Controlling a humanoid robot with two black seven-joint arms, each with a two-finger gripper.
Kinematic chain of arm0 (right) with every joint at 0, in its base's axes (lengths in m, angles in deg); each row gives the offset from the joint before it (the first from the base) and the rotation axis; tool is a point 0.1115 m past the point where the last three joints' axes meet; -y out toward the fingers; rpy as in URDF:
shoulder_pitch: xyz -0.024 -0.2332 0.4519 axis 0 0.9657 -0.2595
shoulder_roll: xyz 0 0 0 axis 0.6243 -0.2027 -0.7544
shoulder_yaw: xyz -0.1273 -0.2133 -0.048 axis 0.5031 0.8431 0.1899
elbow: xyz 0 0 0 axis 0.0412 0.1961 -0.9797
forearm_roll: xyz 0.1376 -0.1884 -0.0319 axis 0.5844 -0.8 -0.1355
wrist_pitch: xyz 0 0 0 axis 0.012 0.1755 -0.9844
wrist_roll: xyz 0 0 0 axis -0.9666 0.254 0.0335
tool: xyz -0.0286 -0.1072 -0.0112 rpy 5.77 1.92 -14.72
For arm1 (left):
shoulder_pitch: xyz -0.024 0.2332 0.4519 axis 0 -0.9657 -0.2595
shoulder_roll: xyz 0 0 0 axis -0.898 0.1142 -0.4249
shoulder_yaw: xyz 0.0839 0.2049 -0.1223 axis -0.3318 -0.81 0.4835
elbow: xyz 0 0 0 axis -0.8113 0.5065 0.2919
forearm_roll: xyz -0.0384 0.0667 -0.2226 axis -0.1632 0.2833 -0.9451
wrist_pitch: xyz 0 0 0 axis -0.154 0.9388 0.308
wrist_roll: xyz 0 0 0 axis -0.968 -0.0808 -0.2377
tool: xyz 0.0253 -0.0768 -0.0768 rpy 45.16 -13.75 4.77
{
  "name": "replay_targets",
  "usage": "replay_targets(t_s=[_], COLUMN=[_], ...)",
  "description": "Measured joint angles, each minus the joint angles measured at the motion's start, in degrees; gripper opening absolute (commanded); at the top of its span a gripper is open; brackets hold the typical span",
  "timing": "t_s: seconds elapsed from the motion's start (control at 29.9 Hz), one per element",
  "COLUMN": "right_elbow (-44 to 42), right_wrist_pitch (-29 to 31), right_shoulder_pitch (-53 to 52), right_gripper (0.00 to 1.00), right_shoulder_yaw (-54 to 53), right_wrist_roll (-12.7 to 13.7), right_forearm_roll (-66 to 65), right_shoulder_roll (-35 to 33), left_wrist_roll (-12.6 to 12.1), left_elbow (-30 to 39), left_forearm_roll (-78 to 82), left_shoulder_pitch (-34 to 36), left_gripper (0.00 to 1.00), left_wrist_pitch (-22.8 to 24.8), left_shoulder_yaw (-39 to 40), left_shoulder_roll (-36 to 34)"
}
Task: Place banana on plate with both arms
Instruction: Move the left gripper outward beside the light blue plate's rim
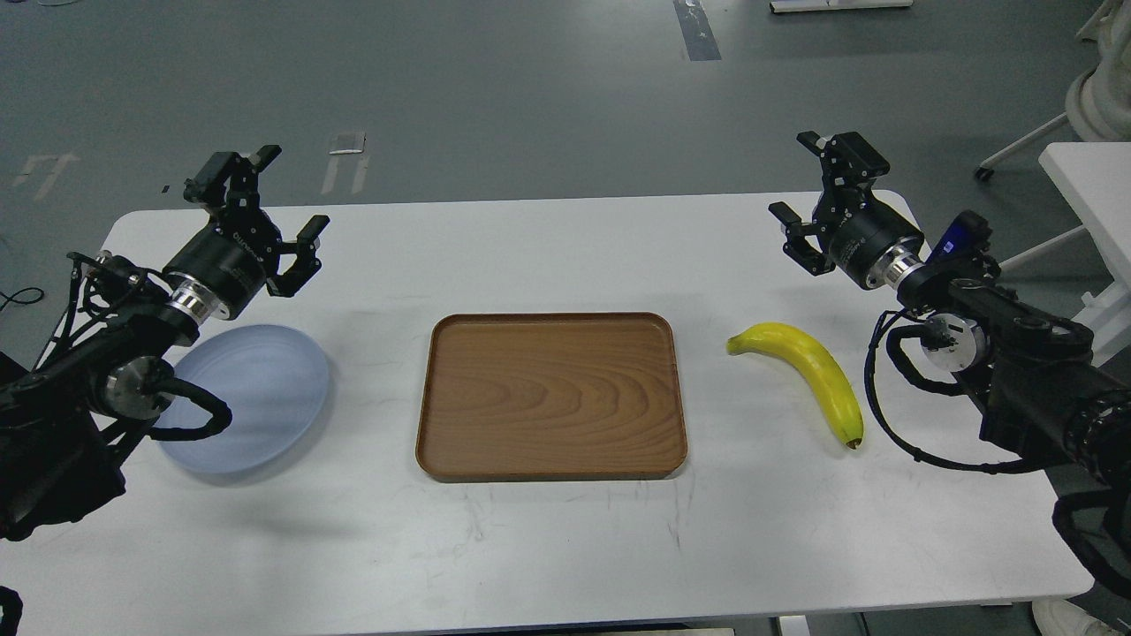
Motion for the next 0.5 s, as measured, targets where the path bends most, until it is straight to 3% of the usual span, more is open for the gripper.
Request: replay_targets(t_s=[0.5], right_elbow=[-0.1], right_wrist_pitch=[0.0], right_shoulder_pitch=[0.0], right_gripper=[1.00], right_shoulder_yaw=[0.3], right_wrist_roll=[0.0], right_forearm_roll=[0.0], right_shoulder_roll=[-0.2], left_wrist_roll=[0.0], left_elbow=[-0.5], left_forearm_roll=[0.2], left_shoulder_pitch=[2.8], left_gripper=[1.00], left_wrist_pitch=[0.0], left_shoulder_yaw=[0.0], left_shoulder_roll=[-3.2])
